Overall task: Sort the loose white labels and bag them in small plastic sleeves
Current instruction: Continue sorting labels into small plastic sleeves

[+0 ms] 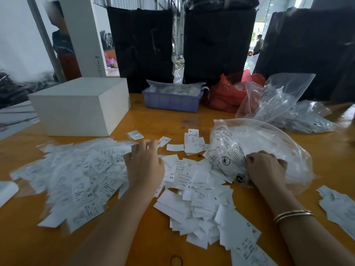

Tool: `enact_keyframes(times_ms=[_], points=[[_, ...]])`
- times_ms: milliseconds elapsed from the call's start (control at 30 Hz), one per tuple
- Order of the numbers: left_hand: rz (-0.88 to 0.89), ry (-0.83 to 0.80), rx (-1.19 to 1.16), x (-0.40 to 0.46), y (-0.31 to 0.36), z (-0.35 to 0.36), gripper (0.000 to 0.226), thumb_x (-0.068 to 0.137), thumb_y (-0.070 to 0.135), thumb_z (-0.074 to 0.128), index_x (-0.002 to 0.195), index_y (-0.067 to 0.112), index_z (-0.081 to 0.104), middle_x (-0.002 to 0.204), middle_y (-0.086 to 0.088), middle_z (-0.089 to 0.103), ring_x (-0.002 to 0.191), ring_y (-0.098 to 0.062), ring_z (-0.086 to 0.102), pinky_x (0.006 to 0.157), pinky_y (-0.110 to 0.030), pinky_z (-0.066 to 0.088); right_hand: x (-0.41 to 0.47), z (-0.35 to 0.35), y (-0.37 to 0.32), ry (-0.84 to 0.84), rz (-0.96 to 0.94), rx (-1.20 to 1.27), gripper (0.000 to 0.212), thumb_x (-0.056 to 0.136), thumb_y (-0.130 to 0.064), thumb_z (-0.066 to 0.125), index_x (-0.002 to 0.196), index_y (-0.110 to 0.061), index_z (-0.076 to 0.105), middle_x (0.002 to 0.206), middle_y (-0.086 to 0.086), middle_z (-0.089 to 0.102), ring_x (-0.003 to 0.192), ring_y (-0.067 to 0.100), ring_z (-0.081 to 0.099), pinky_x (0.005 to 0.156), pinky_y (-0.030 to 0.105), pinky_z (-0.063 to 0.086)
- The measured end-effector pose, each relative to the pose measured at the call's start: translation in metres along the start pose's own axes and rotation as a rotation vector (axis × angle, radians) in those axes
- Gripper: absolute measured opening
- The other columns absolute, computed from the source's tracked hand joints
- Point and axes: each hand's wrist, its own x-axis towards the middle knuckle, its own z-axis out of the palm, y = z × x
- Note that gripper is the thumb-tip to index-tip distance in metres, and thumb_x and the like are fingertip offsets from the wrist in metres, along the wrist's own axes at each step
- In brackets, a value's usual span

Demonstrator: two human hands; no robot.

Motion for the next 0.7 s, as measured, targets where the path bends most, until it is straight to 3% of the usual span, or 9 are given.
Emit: enact_keyframes(times_ms=[167,267,400,533,633,700], points=[[0.081,-0.022,-0.092,-0.004,0.009,0.002,0.039,0.091,0.034,0.056,0.129,0.029,0.048,0.134,0.005,0.048,0.123,-0.014,0.039,0.096,-0.03,0.034,0.0,-0.002,0.001,0.099,0.044,0.168,0.014,0.089,-0.024,0.054,0.094,-0.026,0.067,0.099,0.0,0.065,0.1,0.022,0.052,0.082,0.035,0.018],[0.129,-0.052,-0.215,-0.01,0.016,0.002,0.034,0.091,0.031,0.057,0.124,0.028,0.053,0.131,0.006,0.051,0.125,-0.014,0.038,0.098,-0.03,0.03,0.002,-0.001,0.0,0.138,0.064,0.323,0.008,0.089,-0.021,0.057,0.088,-0.028,0.061,0.095,-0.001,0.065,0.089,0.018,0.047,0.078,0.031,0.014],[0.23,-0.059,-0.279,-0.014,0.022,0.003,0.029,0.09,0.027,0.057,0.119,0.027,0.059,0.126,0.008,0.055,0.123,-0.012,0.038,0.092,-0.024,0.02,0.005,0.001,0.0,0.021,0.155,0.337,0.024,0.092,-0.028,0.055,0.114,-0.025,0.063,0.1,0.0,0.065,0.108,0.024,0.049,0.091,0.035,0.022],[0.317,-0.086,-0.346,-0.016,0.023,0.002,0.023,0.091,0.022,0.057,0.112,0.026,0.064,0.116,0.01,0.061,0.117,-0.01,0.043,0.09,-0.021,0.02,0.007,0.004,0.001,-0.003,0.128,0.25,0.018,0.092,-0.031,0.055,0.097,-0.023,0.071,0.099,0.002,0.065,0.104,0.026,0.047,0.089,0.039,0.027],[0.409,-0.141,-0.382,-0.019,0.026,0.001,0.02,0.091,0.022,0.056,0.109,0.026,0.066,0.11,0.011,0.065,0.11,-0.007,0.046,0.089,-0.022,0.024,0.006,0.0,0.0,0.103,0.149,0.331,0.006,0.088,-0.029,0.062,0.083,-0.029,0.064,0.091,-0.005,0.059,0.097,0.02,0.043,0.079,0.035,0.019],[0.458,-0.159,-0.393,-0.021,0.028,0.001,0.019,0.092,0.022,0.056,0.106,0.026,0.068,0.106,0.013,0.066,0.107,-0.006,0.048,0.09,-0.023,0.026,0.005,-0.002,0.0,0.169,0.163,0.418,0.009,0.087,-0.029,0.063,0.079,-0.03,0.06,0.089,-0.008,0.058,0.099,0.02,0.046,0.076,0.033,0.016]])
